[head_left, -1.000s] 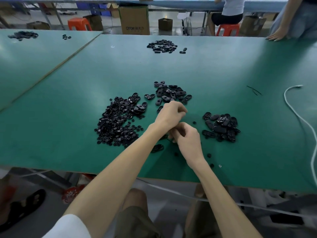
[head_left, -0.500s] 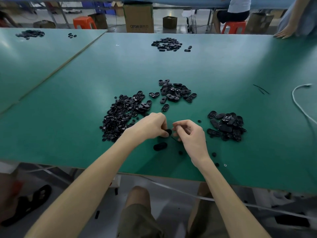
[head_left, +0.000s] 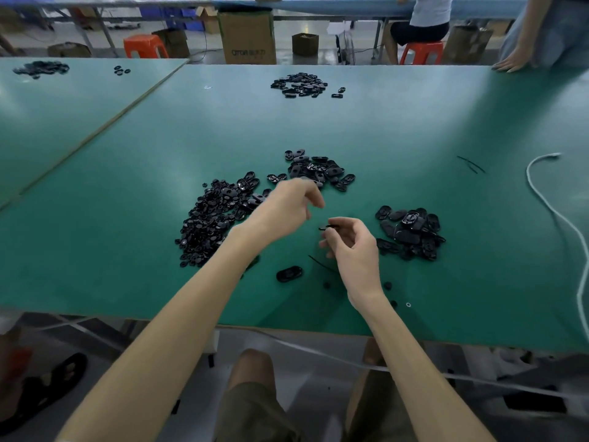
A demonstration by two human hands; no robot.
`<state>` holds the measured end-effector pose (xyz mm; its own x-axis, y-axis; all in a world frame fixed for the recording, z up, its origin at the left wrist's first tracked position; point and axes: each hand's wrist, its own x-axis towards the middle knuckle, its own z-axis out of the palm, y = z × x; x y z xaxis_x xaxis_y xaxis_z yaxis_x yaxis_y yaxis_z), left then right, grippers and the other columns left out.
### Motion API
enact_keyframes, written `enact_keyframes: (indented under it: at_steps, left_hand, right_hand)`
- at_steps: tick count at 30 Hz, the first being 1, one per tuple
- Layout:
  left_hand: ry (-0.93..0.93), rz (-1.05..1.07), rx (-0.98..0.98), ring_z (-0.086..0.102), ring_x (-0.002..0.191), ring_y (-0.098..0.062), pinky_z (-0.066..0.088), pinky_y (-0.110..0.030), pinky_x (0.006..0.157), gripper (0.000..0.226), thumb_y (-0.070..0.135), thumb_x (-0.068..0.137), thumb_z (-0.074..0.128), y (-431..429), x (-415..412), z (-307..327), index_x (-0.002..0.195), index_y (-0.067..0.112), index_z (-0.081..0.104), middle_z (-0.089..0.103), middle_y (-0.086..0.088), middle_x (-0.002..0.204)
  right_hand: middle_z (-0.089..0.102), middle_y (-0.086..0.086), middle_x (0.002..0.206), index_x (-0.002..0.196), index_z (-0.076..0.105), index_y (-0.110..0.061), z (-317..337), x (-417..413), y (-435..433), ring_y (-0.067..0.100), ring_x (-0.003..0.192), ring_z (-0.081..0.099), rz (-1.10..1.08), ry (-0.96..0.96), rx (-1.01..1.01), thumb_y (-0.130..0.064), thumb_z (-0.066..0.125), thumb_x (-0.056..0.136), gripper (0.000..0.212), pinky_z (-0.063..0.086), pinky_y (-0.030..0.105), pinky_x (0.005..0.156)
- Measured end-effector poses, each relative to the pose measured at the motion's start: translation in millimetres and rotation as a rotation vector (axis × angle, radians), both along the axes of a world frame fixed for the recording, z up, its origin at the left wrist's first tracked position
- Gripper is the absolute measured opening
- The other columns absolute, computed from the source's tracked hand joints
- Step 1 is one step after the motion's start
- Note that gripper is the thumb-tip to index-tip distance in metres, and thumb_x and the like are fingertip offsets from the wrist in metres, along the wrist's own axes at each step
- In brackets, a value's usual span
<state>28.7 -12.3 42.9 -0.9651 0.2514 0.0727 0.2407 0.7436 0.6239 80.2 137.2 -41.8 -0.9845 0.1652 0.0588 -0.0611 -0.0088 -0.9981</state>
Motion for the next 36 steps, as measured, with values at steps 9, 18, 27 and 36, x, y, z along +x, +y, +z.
enact_keyframes:
  at_steps: [9,18,27,36]
  left_hand:
    - [-0.095,-0.147,-0.178,0.070,0.093,-0.024,0.059,-0.043,0.087,0.012,0.019,0.092,0.076,68,-26,-6,0.101,0.012,0.072,0.072,-0.005,0.104]
    - [-0.194,-0.117,-0.254,0.069,0.088,-0.030,0.058,-0.039,0.082,0.018,0.000,0.085,0.079,91,-36,-16,0.099,0.007,0.072,0.071,-0.012,0.108]
    - [-0.164,-0.081,-0.196,0.068,0.094,-0.031,0.058,-0.046,0.089,0.013,0.007,0.096,0.065,77,-38,-20,0.105,-0.003,0.069,0.071,-0.015,0.111]
    - [-0.133,0.181,0.641,0.063,0.061,-0.007,0.050,-0.022,0.062,0.008,0.003,0.096,0.069,10,-28,-25,0.093,0.006,0.062,0.068,-0.006,0.075]
  right_hand:
    - [0.074,-0.005,0.071,0.090,0.067,-0.019,1,0,-2,0.006,0.067,0.068,0.178,-0.008,0.319,-0.014,0.066,0.093,0.006,0.056,0.036,0.070]
    - [0.072,-0.013,0.071,0.088,0.065,-0.022,4,-2,0,0.002,0.055,0.061,0.126,-0.090,0.284,-0.017,0.055,0.093,0.013,0.047,0.023,0.055]
    - [0.074,-0.005,0.072,0.086,0.068,-0.014,6,2,-1,0.004,0.061,0.065,0.152,-0.067,0.199,-0.009,0.059,0.095,0.014,0.049,0.020,0.060]
    - [0.079,-0.002,0.090,0.107,0.072,-0.015,8,4,-1,0.011,0.073,0.072,0.118,-0.013,-0.017,0.001,0.062,0.098,0.021,0.053,0.021,0.062]
